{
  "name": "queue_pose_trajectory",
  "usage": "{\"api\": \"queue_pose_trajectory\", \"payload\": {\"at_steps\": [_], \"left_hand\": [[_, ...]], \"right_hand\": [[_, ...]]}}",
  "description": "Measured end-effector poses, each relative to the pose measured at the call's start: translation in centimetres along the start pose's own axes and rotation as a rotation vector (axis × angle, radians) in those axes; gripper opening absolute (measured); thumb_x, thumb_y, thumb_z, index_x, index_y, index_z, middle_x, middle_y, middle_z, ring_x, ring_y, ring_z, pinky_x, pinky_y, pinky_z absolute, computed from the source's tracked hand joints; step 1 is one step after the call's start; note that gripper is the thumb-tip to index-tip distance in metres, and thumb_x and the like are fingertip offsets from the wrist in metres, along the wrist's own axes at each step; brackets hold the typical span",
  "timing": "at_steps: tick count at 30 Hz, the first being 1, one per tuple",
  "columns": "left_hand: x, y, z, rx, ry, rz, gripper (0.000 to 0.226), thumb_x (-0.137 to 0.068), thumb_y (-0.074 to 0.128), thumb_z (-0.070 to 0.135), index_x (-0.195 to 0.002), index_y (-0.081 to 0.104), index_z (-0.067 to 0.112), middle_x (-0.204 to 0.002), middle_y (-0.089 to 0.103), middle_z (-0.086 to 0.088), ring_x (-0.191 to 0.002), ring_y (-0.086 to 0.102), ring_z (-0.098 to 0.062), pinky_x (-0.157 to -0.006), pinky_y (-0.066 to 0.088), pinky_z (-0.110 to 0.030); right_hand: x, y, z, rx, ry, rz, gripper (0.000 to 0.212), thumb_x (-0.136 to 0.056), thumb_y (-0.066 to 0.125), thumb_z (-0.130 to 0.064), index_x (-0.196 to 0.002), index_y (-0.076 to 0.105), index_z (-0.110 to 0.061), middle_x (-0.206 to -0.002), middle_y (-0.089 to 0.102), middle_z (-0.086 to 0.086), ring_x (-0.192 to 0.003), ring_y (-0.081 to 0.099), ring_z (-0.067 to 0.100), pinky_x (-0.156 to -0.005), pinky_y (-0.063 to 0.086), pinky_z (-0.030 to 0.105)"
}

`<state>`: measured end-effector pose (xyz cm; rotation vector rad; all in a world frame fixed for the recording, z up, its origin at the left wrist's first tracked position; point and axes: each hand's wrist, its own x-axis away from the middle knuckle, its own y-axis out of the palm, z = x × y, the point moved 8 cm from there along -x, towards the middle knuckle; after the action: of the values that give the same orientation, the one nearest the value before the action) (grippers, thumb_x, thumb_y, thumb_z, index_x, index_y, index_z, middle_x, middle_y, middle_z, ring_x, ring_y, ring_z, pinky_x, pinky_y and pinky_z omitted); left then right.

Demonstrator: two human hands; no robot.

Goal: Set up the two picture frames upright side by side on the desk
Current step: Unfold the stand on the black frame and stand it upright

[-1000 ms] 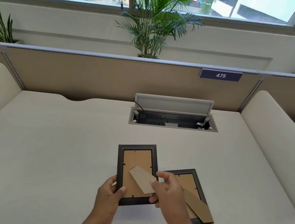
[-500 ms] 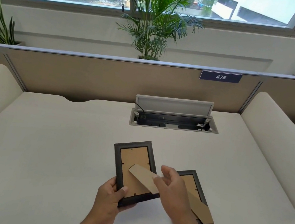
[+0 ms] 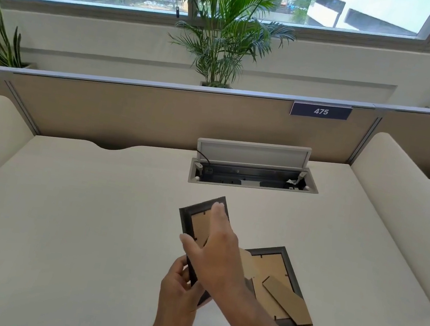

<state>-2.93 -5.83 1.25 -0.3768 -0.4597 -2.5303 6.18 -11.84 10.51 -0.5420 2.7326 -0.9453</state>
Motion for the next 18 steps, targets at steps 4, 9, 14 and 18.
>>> {"api": "queue_pose_trajectory", "payload": {"at_steps": [4,9,14,18], "left_hand": [[0.1,0.8,0.0,0.002,0.019,-0.040,0.042,-0.087,0.077,-0.011,-0.124,0.065,0.007,-0.100,0.077,-0.024,-0.077,0.078,-0.027,-0.060,0.062,-0.033],[-0.5,0.7,-0.7,-0.032,0.048,-0.032,0.040,-0.080,0.077,-0.022,-0.111,0.068,0.002,-0.091,0.078,-0.023,-0.076,0.073,-0.035,-0.057,0.060,-0.033],[-0.6,0.3,-0.8,-0.114,0.121,0.028,0.039,-0.078,0.078,-0.021,-0.106,0.068,0.005,-0.087,0.077,-0.010,-0.080,0.073,-0.026,-0.064,0.063,-0.030],[-1.2,0.1,-0.4,-0.114,0.132,0.033,0.059,-0.077,0.081,-0.019,-0.124,0.068,0.016,-0.127,0.077,-0.001,-0.124,0.071,-0.016,-0.103,0.061,-0.043]], "right_hand": [[-0.1,0.6,-0.1,0.015,0.015,-0.034,0.102,-0.092,0.069,-0.052,-0.165,0.007,-0.017,-0.173,0.018,0.002,-0.159,0.017,0.018,-0.127,0.024,0.032],[-0.2,0.1,-0.3,0.046,0.027,0.033,0.090,-0.097,0.068,-0.040,-0.165,0.013,-0.018,-0.161,0.043,0.008,-0.147,0.045,0.024,-0.115,0.047,0.035],[-0.2,-1.4,-0.4,-0.008,0.033,0.118,0.055,-0.099,0.065,-0.031,-0.148,0.044,-0.022,-0.111,0.074,0.000,-0.097,0.073,0.018,-0.083,0.061,0.024],[-0.5,-2.1,0.5,-0.176,0.046,0.149,0.028,-0.102,0.058,-0.018,-0.130,0.059,-0.019,-0.095,0.067,-0.005,-0.081,0.069,0.011,-0.070,0.061,0.021]]}}
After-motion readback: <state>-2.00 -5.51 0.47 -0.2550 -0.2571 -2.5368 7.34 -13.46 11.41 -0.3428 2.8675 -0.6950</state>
